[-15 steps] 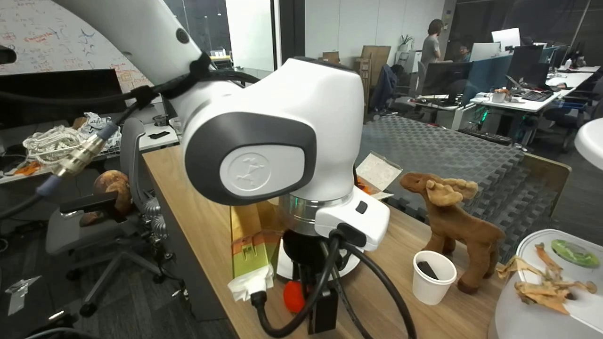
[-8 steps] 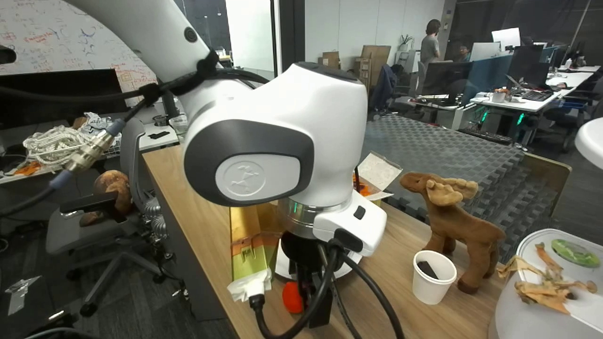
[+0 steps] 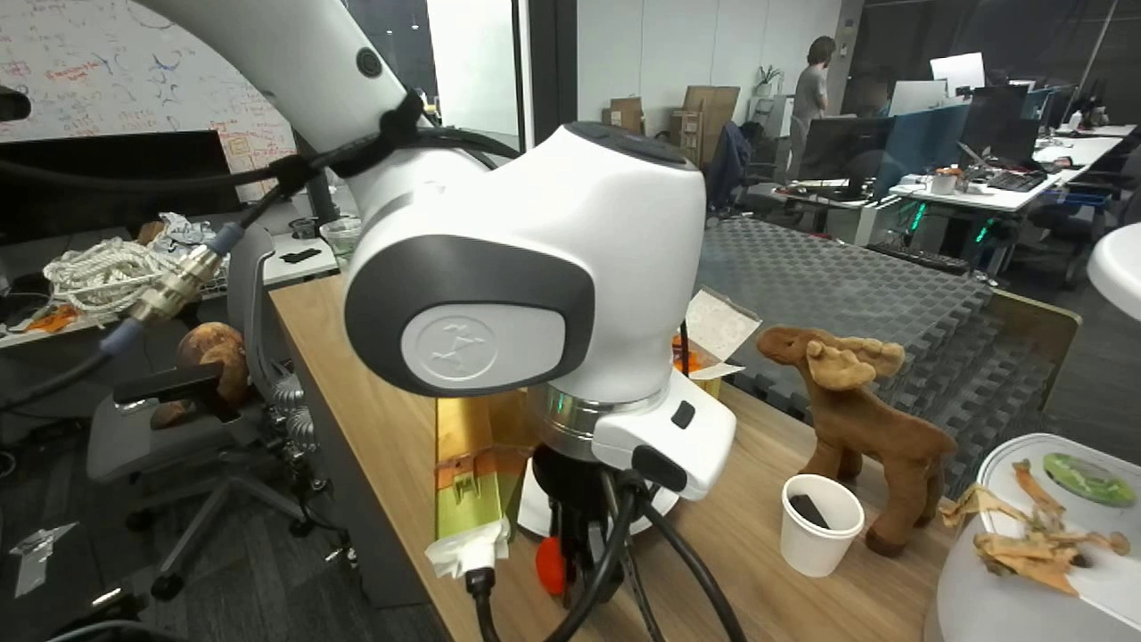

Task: Put the objects on the table on to the plate.

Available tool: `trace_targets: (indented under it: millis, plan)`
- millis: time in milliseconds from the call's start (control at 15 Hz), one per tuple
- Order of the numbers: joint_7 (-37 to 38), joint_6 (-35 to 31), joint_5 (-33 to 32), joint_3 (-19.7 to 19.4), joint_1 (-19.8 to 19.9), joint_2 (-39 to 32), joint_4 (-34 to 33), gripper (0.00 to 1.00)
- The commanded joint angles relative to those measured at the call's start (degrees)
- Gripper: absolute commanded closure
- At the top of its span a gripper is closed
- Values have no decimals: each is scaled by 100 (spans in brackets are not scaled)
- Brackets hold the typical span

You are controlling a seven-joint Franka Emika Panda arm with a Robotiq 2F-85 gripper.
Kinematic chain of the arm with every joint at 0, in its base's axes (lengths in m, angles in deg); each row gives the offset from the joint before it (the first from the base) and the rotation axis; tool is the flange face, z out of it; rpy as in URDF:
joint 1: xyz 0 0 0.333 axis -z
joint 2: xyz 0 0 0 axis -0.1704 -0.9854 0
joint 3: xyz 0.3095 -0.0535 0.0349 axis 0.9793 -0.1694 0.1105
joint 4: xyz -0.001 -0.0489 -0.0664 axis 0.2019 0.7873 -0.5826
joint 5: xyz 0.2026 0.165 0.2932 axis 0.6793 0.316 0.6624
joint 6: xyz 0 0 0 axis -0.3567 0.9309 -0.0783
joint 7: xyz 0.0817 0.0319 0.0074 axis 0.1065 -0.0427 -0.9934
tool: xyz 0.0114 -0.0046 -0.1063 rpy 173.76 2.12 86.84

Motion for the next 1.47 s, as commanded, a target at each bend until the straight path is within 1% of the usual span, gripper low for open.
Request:
trace_targets:
  millis: [0,67,400,600,1067,1400]
  plan:
    - [-140,39,242,25,144,173,65,73]
    - [-120,36,257,10,155,190,63,76]
    - [-104,64,277,-6,241,226,20,76]
    - [-124,113,305,48,231,279,-68,76]
    - [-412,307,705,453,119,253,-289,76]
    - [-486,467,928,626,11,167,-224,76]
